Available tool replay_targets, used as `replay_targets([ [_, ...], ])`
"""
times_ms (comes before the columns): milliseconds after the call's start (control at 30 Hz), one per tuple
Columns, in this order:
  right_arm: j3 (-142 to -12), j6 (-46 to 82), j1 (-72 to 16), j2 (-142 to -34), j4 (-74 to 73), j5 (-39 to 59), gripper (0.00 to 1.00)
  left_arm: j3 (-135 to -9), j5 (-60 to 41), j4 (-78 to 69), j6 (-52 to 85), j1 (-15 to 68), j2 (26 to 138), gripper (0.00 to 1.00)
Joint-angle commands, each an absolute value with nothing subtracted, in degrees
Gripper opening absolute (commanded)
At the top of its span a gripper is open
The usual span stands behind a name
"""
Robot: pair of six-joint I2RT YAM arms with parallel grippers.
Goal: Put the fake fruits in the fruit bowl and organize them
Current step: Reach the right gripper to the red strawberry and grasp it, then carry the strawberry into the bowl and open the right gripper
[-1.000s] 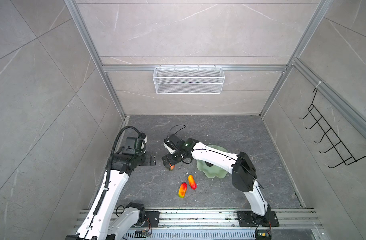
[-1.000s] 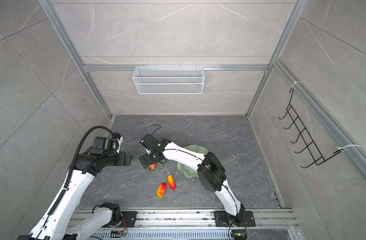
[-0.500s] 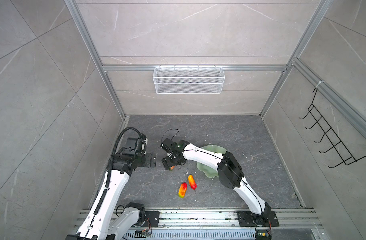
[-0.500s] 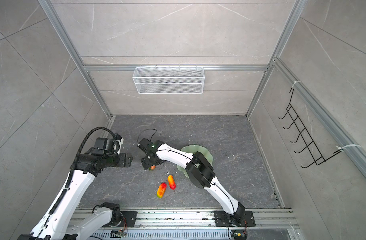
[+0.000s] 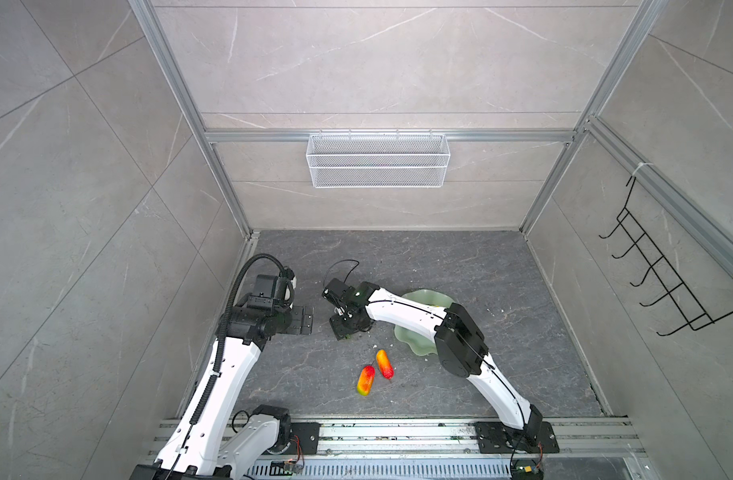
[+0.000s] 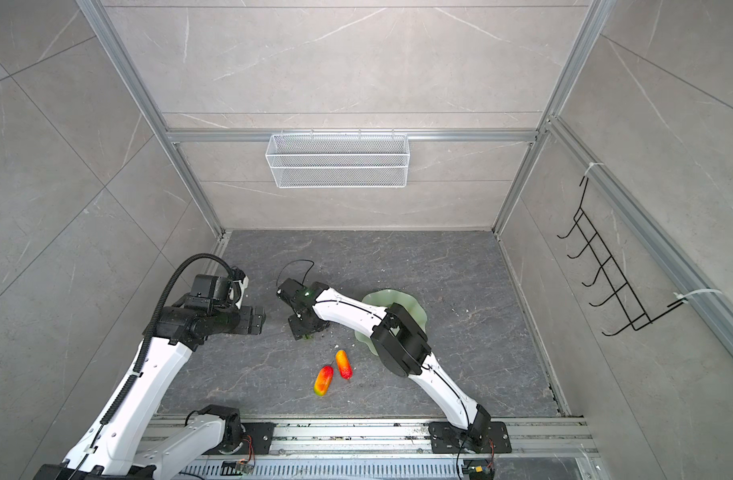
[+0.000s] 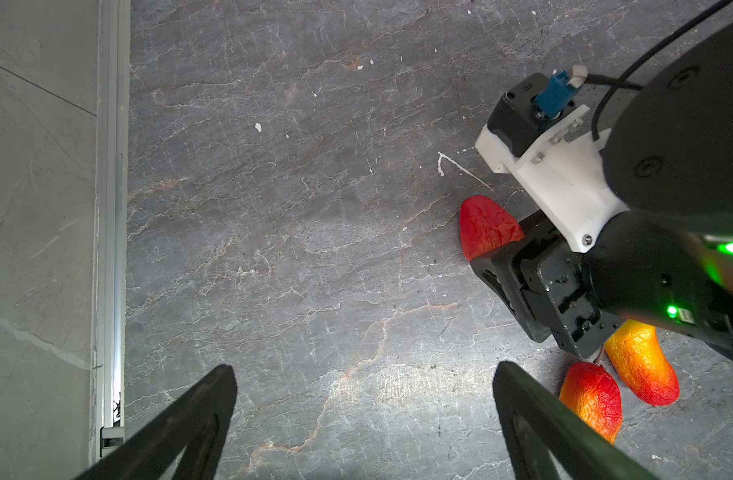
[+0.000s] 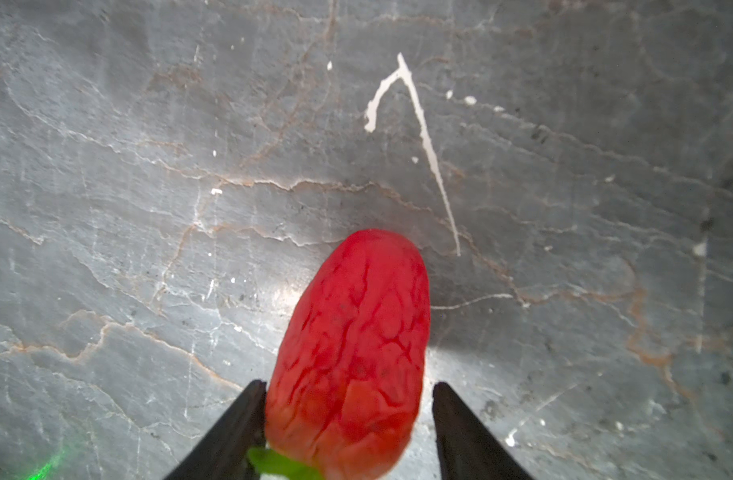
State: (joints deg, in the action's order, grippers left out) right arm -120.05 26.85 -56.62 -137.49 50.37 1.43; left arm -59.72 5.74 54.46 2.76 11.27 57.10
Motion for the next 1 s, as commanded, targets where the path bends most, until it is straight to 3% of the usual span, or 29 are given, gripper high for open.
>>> replay_targets([
  [0,-120.98,25.29,-56.12,-138.43,51.24,0.38,0.61,-59.72,5.98,53.6,1.93,11.34,56.87,1.0],
  [133,-122.35,23.88,-55.47,-138.89,51.56,0.46,0.59,-59.6,6.42,54.19,1.95,11.34,56.23,1.0],
  [600,-126.79,20.08,-54.23,-137.75,54.64,0.62,0.37,-59.49,6.25,53.76,2.22,11.29,55.94,1.0],
  [767,-119.58,17.77,-53.85,-128.01,55.04,-1.33,0.37,-60.07,5.22,53.35,2.05,11.34,57.33,1.0],
  [967,-98.16,18.8,-49.41,-105.24,53.56,-4.35,0.37,-59.57,3.51,52.28,2.8,11.34,55.78,1.0],
])
